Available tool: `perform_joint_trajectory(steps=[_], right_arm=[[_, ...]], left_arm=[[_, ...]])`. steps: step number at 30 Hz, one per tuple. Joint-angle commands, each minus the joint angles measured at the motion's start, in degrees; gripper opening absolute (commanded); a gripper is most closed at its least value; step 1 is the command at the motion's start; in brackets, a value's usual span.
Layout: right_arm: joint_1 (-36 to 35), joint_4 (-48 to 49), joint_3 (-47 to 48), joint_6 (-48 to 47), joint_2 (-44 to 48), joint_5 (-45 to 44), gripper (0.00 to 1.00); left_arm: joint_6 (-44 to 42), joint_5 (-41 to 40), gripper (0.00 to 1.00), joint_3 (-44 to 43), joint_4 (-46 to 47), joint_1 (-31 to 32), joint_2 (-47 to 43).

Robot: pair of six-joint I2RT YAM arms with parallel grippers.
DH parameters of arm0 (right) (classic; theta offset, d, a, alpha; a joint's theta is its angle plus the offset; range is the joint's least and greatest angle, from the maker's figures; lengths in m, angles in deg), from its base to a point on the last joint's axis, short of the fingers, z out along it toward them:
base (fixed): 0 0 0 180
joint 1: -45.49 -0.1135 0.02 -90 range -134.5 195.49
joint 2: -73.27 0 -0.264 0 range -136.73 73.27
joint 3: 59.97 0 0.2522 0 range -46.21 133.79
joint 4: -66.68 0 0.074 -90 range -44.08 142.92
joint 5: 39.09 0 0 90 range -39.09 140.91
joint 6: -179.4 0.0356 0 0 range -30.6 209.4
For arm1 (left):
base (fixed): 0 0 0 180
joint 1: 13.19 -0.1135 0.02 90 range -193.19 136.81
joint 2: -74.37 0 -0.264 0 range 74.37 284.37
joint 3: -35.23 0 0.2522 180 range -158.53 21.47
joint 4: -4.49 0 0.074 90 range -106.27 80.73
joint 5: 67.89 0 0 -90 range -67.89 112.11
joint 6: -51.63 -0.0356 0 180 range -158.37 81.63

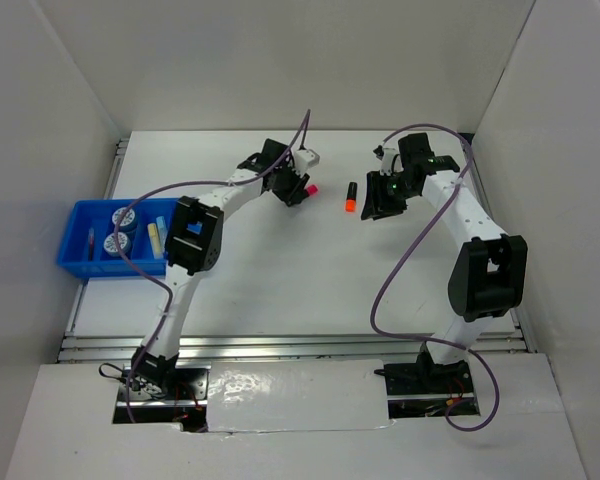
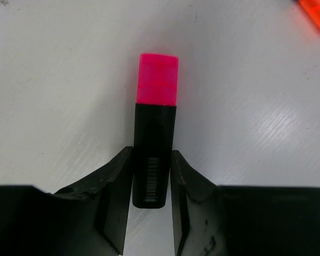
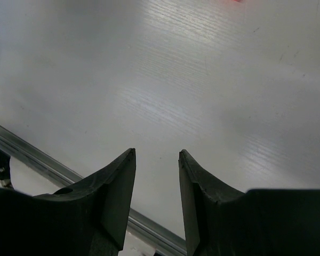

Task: Sort the stationery into containers
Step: Pick up the pen from the center of the board, then place the pen in the storage box.

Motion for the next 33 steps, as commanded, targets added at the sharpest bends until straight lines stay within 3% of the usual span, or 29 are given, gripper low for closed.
perform_joint_trajectory(steps=[1,9,12,19,24,33], right_arm=[[0.43,0.32,0.59,-0.08,1.93,0.21,0.45],[0.35,1.99,-3.19,0.01,4.39,0.82,0.45],[0.17,2.17,-3.72,-0.08,4.57,1.52,0.45],[-0.35,3.75,-4.07,0.36,5.19,-0.32,0.44],[-0.71,4.63,-3.72,2.20,4.75,-3.13,0.44],[-1.23,5.42,0.49,4.05,1.67,-5.59,0.44]], left_arm=[[2.57,-1.47,0.26,6.96,-2.66,0.49,-3.04],[19.60,3.97,0.04,28.33,12.01,-5.39,-26.59],[21.82,3.55,0.00,36.16,16.76,-8.64,-35.20],[22.44,-7.17,0.00,49.26,15.54,-10.94,-55.40],[28.15,-16.58,0.00,55.40,7.55,-15.32,-63.60],[26.75,-14.30,0.00,65.16,4.29,-22.98,-72.48]])
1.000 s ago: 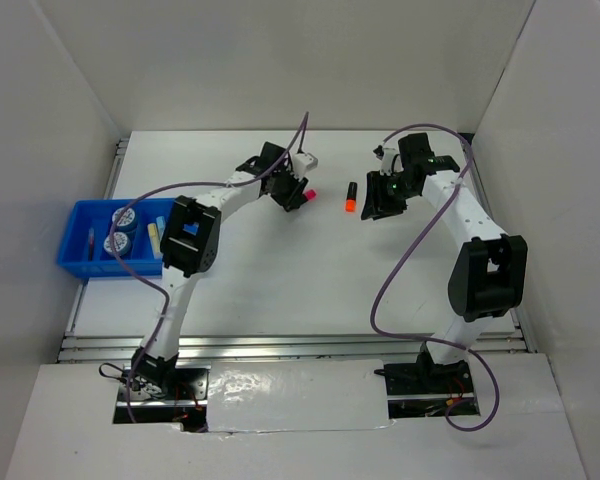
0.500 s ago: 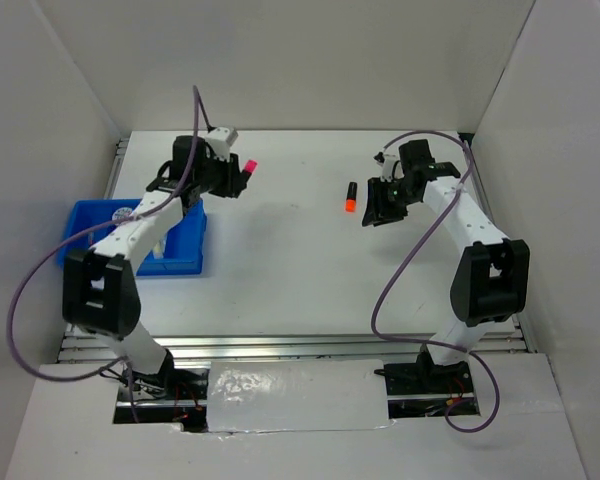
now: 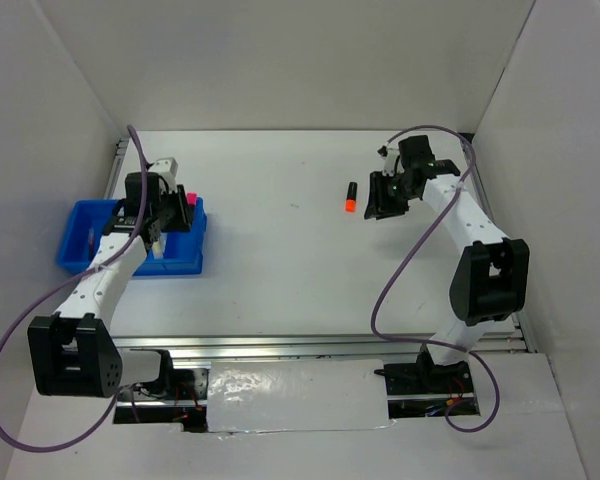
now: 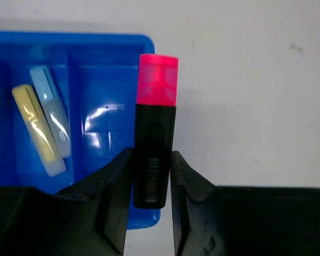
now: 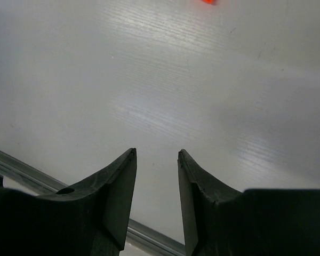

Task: Sort the stationery into containers
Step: Place the pen in the storage box.

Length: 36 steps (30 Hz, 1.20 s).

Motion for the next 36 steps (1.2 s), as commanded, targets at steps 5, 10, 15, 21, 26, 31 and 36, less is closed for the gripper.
perform_joint_trajectory(steps=[5,10,15,21,26,31,36], right_arm=[[-0.99,2.47,4.64,1.34,-1.81,-1.35,0.44],[-0.91,2.91,4.29,1.61,-2.51,-1.44,0.44],[-0.99,2.91,5.52,1.87,-3.92,-1.79,0.44],[-0.82,2.47,9.38,3.19,-7.43,-2.50,0.44],[-1.08,2.20,13.59,4.85,-10.94,-6.71,0.46],[-1.26,2.30,17.98,6.61,-14.55,-9.26,0.48],[-2.31,0.45,25.28,9.42,-22.98,-13.12,0.48]], left_arm=[[-0.69,-0.64,0.00,5.48,0.38,-0.62,-4.70],[-0.78,-1.09,0.10,6.54,0.64,-3.52,-2.33],[-0.42,0.40,0.12,6.80,1.52,-6.51,1.45],[-1.57,4.10,0.59,4.34,0.64,-6.95,5.67],[-1.91,6.20,0.88,3.64,1.96,-6.25,4.89],[-3.06,7.70,0.91,2.50,3.45,-4.93,1.46],[-4.81,7.88,0.91,0.83,4.07,-2.56,-3.37]])
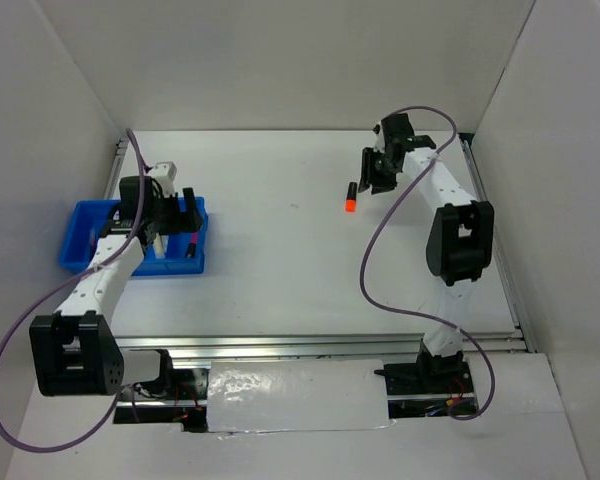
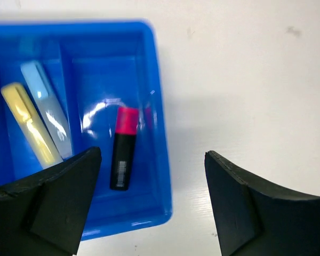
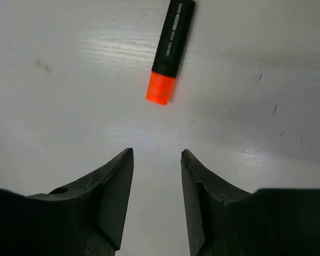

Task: Sort the stationery into containers
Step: Place the pen in the storage box, then pick up the pen from the center of the board.

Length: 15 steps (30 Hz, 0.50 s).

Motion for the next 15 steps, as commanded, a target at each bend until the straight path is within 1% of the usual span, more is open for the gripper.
perform_joint_trajectory(steps=[1,2,3,4,5,7,8,9,11,12,15], right_arm=[[-2.05,-0.43,5.83,3.35,-4.48,-4.56,0.48],[-2.40,-0.25,6.28,3.79,-6.31,-6.31,0.48],[-3.02,-0.08,6.55,4.84,-6.94,-7.37,0.49],[-3.89,0.19,7.25,5.37,-8.51,-8.51,0.49],[-4.16,0.36,7.86,5.90,-9.49,-9.83,0.50],[-4.95,-0.25,10.84,7.48,-12.72,-10.63,0.51],[-5.22,-1.03,11.81,8.10,-13.88,-13.59,0.52],[-5.22,-1.30,13.56,8.54,-14.85,-14.40,0.53],[-5.22,-1.48,14.37,8.98,-17.05,-15.72,0.56],[-5.13,-1.39,14.81,9.24,-17.58,-15.90,0.57],[-5.31,-1.48,17.08,9.51,-20.64,-15.03,0.58]], left_arm=[[-2.41,1.63,0.91,-4.18,2.70,2.40,-4.27],[-3.11,0.76,0.91,-4.45,2.61,2.59,-5.49],[-3.47,0.40,0.92,-4.62,2.61,4.68,-6.29],[-3.82,-0.04,0.93,-4.54,3.04,5.13,-7.78],[-4.34,-1.26,0.99,-4.45,3.31,5.66,-8.49],[-4.44,-2.24,0.99,-3.83,3.92,6.63,-10.42],[-4.44,-2.59,0.99,-3.75,3.84,6.89,-10.95],[-4.35,-3.03,0.99,-3.66,3.84,7.16,-11.39],[-3.91,-4.87,0.99,-3.39,3.92,8.12,-12.27],[-3.91,-6.18,0.99,-3.39,3.75,8.39,-12.36],[-4.35,-6.64,0.99,-2.95,3.14,8.56,-12.45]])
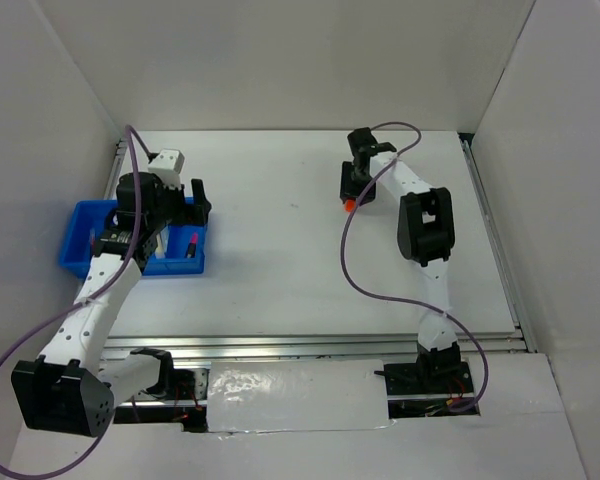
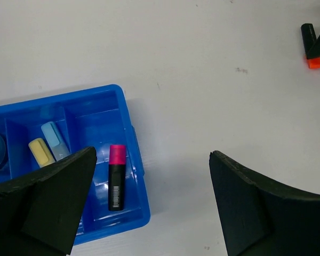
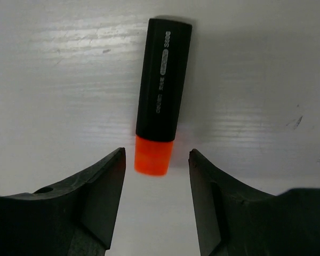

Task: Sort the stationery into containers
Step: Pick up the pen from the center of the board.

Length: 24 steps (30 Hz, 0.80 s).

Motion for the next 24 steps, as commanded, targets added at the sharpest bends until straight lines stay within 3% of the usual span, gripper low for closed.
perform_joint_trajectory(steps=[1,6,11,15,16,19,24], right_arm=[[0.20,-0.74,5.23,1.73,-2.14,-2.09,0.58],[0.02,-0.65,7.25,0.59,-5.13,-1.30,0.56],[-0.33,-2.32,8.84,-5.56,-6.28,3.19,0.45],[-0.94,-4.42,8.13,-8.99,-5.22,4.76,0.30],[-0.94,-4.87,7.35,-10.65,-4.70,5.20,0.21],[-0.85,-5.57,2.63,-13.81,-2.86,8.09,0.08],[-1.12,-3.90,-9.50,-18.82,6.19,18.45,0.00]], left_arm=[[-1.36,-2.44,0.99,-0.16,1.36,0.50,-0.78],[-1.97,-2.97,0.99,-0.16,0.66,0.50,-0.52],[-3.73,-3.23,0.99,-0.77,0.13,0.59,0.10],[-6.19,-1.83,0.99,-2.70,-2.24,0.50,1.94],[-6.45,-0.96,0.99,-2.88,-2.76,0.41,2.47],[-10.23,5.08,0.99,-1.74,-2.95,-0.20,2.21],[-16.20,19.42,0.98,5.71,3.11,-0.38,-2.62]])
